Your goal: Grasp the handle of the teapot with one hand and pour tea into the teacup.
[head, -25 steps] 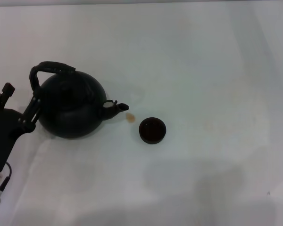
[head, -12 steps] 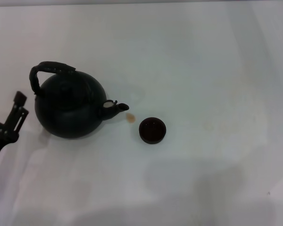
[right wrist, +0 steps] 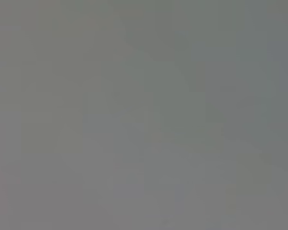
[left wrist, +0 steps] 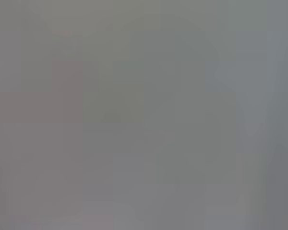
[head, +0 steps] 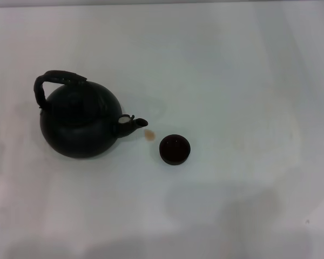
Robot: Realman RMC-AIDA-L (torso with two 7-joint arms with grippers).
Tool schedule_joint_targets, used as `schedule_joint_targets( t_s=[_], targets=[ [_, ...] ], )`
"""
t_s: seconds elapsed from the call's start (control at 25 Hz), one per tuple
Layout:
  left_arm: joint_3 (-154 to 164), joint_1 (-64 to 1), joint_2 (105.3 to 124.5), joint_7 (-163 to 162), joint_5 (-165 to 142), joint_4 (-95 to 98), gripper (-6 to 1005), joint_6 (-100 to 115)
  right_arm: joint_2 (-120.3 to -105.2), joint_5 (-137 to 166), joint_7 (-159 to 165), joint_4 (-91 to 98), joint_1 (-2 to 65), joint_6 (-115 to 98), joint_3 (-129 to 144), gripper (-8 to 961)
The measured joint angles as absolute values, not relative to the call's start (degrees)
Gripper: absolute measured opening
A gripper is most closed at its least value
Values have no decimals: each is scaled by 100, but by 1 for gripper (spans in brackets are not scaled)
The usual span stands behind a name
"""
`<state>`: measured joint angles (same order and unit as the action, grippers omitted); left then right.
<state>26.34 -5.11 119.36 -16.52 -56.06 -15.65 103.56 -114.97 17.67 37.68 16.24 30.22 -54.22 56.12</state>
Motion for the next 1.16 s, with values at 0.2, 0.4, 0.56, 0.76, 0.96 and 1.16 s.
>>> schedule_joint_targets(
  t_s=[0.2, 0.4, 0.56, 0.76, 0.96, 1.16],
  targets=[
    [1722, -488, 11943, -1673, -5472, -1557, 772, 10371, -11523, 1786, 3508, 1472, 2980, -5927, 5720, 810],
    [1513, -703, 11921, -1827, -5448, -1410, 770, 10256, -11523, 1789, 3225, 1363, 2926, -6202, 6217, 810],
    [1380, -961, 11914, -1955, -5382, -1298, 771, 9885, -11527, 1789, 2978, 1286, 2925, -6222, 6807, 810],
    [1327, -1271, 11900, -1984, -5019, -1275, 772, 9422, -11536, 1763, 2891, 1184, 2946, -6132, 7108, 810],
    [1317, -1498, 11889, -2202, -4919, -1088, 770, 8978, -11538, 1733, 2891, 1145, 2973, -5822, 7070, 810],
    [1315, -1680, 11892, -2280, -4920, -1020, 772, 8412, -11543, 1727, 2843, 1137, 3143, -5316, 7069, 809]
  ],
)
